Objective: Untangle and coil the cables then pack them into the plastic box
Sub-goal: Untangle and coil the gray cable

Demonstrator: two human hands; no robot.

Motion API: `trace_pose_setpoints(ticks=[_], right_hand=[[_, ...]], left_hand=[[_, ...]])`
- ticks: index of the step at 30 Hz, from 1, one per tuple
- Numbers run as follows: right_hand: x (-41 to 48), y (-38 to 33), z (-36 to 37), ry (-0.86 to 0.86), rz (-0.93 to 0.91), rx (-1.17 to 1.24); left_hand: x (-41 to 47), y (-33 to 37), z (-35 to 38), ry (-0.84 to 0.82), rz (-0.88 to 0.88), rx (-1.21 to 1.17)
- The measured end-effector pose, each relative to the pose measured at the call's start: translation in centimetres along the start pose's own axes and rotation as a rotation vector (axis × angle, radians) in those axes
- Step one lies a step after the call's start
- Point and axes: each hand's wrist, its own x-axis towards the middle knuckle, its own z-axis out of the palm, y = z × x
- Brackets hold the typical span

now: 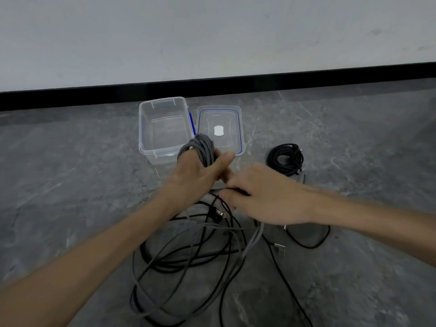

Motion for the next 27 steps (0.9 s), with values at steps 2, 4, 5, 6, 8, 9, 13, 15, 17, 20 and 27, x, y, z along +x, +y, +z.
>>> trace_pose_setpoints(ticks=[2,4,5,6,8,9,13,15,17,20,27], right_hand=[[0.1,0.2,-0.9,-0.012,-0.010,-0.018],[0.3,0.5,-2.0,-0.021,-0.020,-0.014],[0.3,0.6,-2.5,-0.034,-0.031,0.000],[0.3,0.6,-3.0,-0.055,-0.044,0.021],[0.3,0.9,-3.6,-0.091,-0.060,0.074],[0.3,1.1,-3.9,-0.089,-0.054,0.093],[0.5,1.9,-4.0,-0.045,-0.035,0.088],[0.6,2.2,-3.9,-0.023,-0.039,0.079],[0.6,2.5,-4.0,0.004,-0.048,0.126],[0.6,2.9,-3.9,0.092,-0.079,0.166],[1.0,5.6,-3.0,0.296,-0.034,0.144]], left_hand=[[-0.2,0.5,0.1,-0.043,0.021,0.062],[-0.5,1.0,0.1,-0.078,0.011,0.073],[-0.7,1.4,0.1,-0.107,0.009,0.063],[-0.9,1.6,0.0,-0.151,0.016,0.051],[-1.1,1.9,-0.1,-0.280,0.039,0.051],[-1.1,1.8,-0.1,-0.335,0.038,0.058],[-0.6,1.0,-0.2,-0.309,-0.029,0.018],[-0.4,1.1,-0.3,-0.269,-0.038,0.002],[-0.2,1.0,-0.6,-0.205,-0.051,-0.013],[0.0,0.8,-1.1,-0.117,-0.054,-0.044],[-0.1,-0.9,-1.7,0.042,-0.157,-0.135]])
